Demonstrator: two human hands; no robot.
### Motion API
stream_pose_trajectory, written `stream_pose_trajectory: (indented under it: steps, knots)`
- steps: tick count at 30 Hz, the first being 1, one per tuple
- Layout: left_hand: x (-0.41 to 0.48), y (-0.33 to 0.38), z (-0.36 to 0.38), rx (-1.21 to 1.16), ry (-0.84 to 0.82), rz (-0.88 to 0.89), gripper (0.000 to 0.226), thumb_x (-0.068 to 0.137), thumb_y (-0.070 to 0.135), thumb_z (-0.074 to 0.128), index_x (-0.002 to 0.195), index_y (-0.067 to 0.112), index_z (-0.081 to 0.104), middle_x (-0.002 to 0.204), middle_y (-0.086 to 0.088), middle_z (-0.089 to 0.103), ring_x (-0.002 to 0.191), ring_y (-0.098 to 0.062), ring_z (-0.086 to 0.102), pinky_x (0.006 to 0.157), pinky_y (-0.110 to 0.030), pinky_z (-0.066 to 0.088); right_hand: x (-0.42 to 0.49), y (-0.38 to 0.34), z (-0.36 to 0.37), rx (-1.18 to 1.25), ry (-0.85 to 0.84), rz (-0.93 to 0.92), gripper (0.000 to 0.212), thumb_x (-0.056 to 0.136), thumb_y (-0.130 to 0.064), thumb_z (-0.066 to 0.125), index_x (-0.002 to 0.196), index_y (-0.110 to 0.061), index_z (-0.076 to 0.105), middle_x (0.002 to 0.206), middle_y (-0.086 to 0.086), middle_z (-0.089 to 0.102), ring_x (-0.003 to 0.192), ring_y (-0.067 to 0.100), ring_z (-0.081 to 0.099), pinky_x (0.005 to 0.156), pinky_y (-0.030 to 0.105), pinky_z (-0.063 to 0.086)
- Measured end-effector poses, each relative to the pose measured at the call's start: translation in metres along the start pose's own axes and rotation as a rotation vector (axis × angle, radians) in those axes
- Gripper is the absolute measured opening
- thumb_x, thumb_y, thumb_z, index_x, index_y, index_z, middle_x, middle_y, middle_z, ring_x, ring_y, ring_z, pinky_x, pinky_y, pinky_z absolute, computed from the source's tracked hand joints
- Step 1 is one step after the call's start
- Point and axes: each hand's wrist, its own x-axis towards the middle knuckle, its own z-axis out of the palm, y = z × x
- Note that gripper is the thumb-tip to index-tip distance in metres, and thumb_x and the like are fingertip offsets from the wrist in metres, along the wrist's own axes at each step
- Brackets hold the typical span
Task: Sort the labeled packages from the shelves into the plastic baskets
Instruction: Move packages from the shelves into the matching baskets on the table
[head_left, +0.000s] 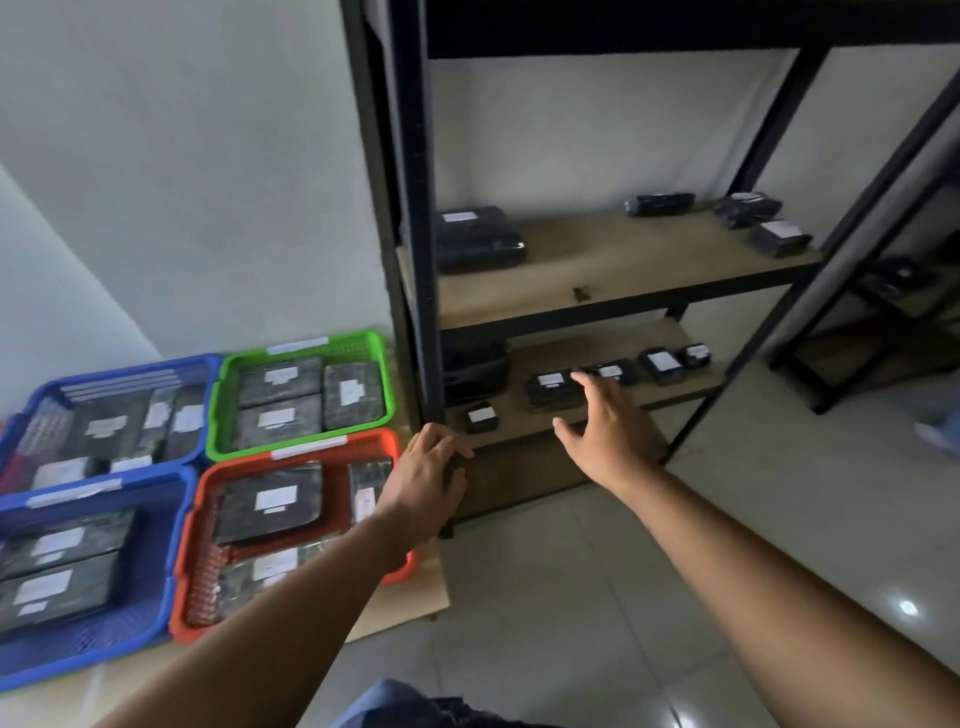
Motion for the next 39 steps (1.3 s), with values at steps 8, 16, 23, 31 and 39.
stream_pose_trajectory:
  steps: [8, 16, 23, 31, 39]
  knots:
    - [0.114, 0.071, 0.036, 0.01, 0.001, 0.136, 0.023, 0.094, 0.018, 0.068, 0.116, 0.025, 0.068, 0.124, 0.009, 0.052, 0.114, -0.016, 0.055, 0.098, -0.037, 0.053, 0.065, 0.082, -0.042, -0.003, 0.082, 0.021, 0.062, 0.087, -0.044, 0.075, 0.141, -0.023, 0.053, 0.129, 0.005, 0.061, 0.121, 0.03, 0.057, 0.097, 0.048, 0.053]
    - [0.258, 0.112, 0.108, 0.054, 0.022, 0.155, 0.034, 0.089, 0.02, 0.072, 0.121, 0.029, 0.064, 0.127, 0.011, 0.052, 0.121, -0.016, 0.051, 0.104, -0.041, 0.05, 0.145, 0.158, -0.055, 0.052, 0.101, 0.089, 0.059, 0.089, -0.042, 0.075, 0.141, -0.023, 0.055, 0.131, 0.005, 0.059, 0.121, 0.027, 0.057, 0.094, 0.041, 0.054]
    - [0.357, 0.137, 0.15, 0.144, -0.027, 0.166, 0.039, 0.088, 0.026, 0.069, 0.126, 0.029, 0.063, 0.133, 0.008, 0.053, 0.126, -0.02, 0.05, 0.109, -0.039, 0.04, 0.246, 0.226, -0.071, 0.009, 0.056, 0.085, 0.056, 0.092, -0.043, 0.072, 0.141, -0.025, 0.052, 0.137, 0.006, 0.054, 0.124, 0.029, 0.053, 0.093, 0.046, 0.054]
    - [0.438, 0.155, 0.191, 0.236, -0.081, 0.209, 0.054, 0.089, 0.041, 0.071, 0.141, 0.028, 0.062, 0.144, 0.005, 0.058, 0.136, -0.022, 0.05, 0.114, -0.041, 0.036, 0.349, 0.287, -0.058, -0.035, 0.044, -0.001, 0.058, 0.088, -0.041, 0.075, 0.139, -0.02, 0.056, 0.13, 0.009, 0.059, 0.119, 0.033, 0.056, 0.095, 0.048, 0.054]
    - [0.482, 0.177, 0.227, 0.268, -0.14, 0.084, 0.07, 0.089, 0.056, 0.069, 0.154, 0.044, 0.046, 0.156, 0.016, 0.046, 0.145, -0.013, 0.038, 0.12, -0.039, 0.029, 0.452, 0.337, -0.052, -0.209, -0.089, -0.218, 0.067, 0.091, -0.052, 0.067, 0.148, -0.025, 0.043, 0.142, 0.007, 0.05, 0.132, 0.032, 0.049, 0.106, 0.055, 0.044]
